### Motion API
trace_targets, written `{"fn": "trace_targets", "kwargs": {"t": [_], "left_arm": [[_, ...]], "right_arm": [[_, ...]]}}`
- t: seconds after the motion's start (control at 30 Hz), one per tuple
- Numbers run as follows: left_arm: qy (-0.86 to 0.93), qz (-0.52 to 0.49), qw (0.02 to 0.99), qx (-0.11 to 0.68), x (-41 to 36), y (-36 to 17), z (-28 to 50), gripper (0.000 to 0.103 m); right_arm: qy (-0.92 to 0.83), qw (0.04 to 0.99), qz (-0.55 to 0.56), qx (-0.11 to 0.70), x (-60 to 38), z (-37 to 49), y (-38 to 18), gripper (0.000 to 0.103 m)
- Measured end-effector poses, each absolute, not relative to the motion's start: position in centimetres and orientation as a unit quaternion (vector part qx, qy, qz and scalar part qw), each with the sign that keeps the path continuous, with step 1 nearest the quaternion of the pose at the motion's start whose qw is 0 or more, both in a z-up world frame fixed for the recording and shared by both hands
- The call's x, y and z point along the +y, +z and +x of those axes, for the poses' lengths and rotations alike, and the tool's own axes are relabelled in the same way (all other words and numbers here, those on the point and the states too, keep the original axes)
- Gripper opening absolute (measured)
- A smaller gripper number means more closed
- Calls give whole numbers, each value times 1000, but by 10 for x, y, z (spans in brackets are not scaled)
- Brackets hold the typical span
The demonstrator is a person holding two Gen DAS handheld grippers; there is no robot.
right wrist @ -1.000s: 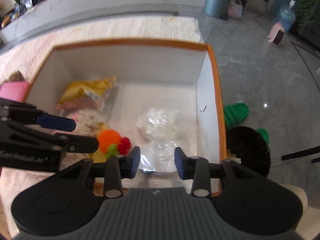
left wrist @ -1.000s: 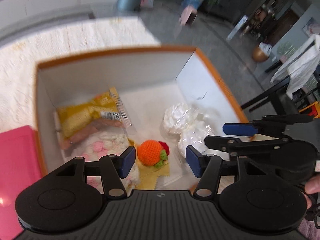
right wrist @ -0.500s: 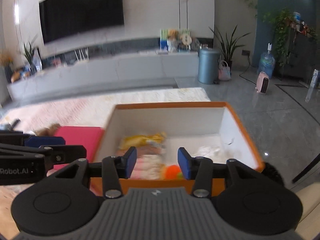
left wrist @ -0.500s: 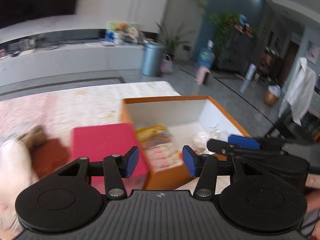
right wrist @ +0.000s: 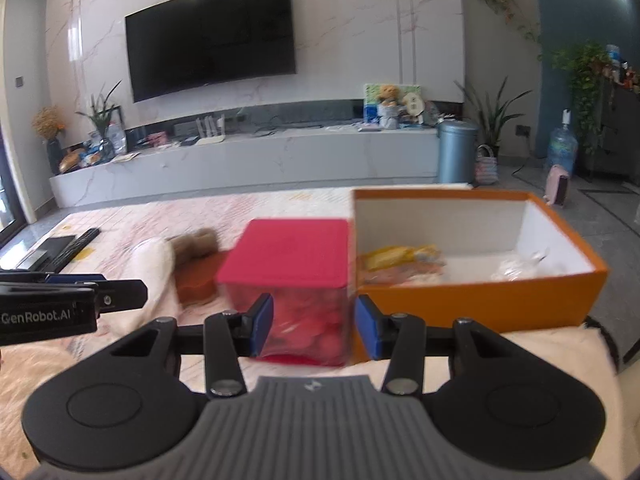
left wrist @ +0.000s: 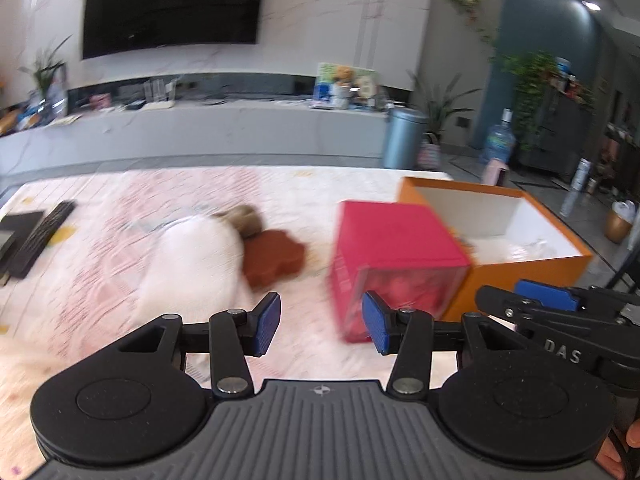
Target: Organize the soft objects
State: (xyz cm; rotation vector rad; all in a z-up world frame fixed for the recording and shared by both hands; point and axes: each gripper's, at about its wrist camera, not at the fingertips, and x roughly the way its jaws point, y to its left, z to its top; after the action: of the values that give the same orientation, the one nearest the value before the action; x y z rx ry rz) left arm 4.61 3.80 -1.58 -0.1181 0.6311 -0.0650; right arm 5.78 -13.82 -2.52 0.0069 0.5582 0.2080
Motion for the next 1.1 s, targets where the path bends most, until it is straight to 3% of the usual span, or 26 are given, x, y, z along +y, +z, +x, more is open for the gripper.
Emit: {"fn": "trace_targets", "kwargs": {"t": [0.43, 0.7, 1.03, 1.1], "left_arm": [[8, -97, 941, 324, 115, -35, 42, 56], [5, -147, 931, 335, 157, -45, 61, 56], [-8, -197, 920, 338, 182, -59, 100, 61], [-18, -196, 919, 343, 177, -63, 110, 62]], "right_arm": [[174, 940, -77, 283, -52, 59, -41, 43], [206, 925, -147, 285, 0, 89, -47, 24], [220, 907, -217, 287, 34, 143, -58, 17], [225, 901, -220, 298, 34, 157, -62, 7]]}}
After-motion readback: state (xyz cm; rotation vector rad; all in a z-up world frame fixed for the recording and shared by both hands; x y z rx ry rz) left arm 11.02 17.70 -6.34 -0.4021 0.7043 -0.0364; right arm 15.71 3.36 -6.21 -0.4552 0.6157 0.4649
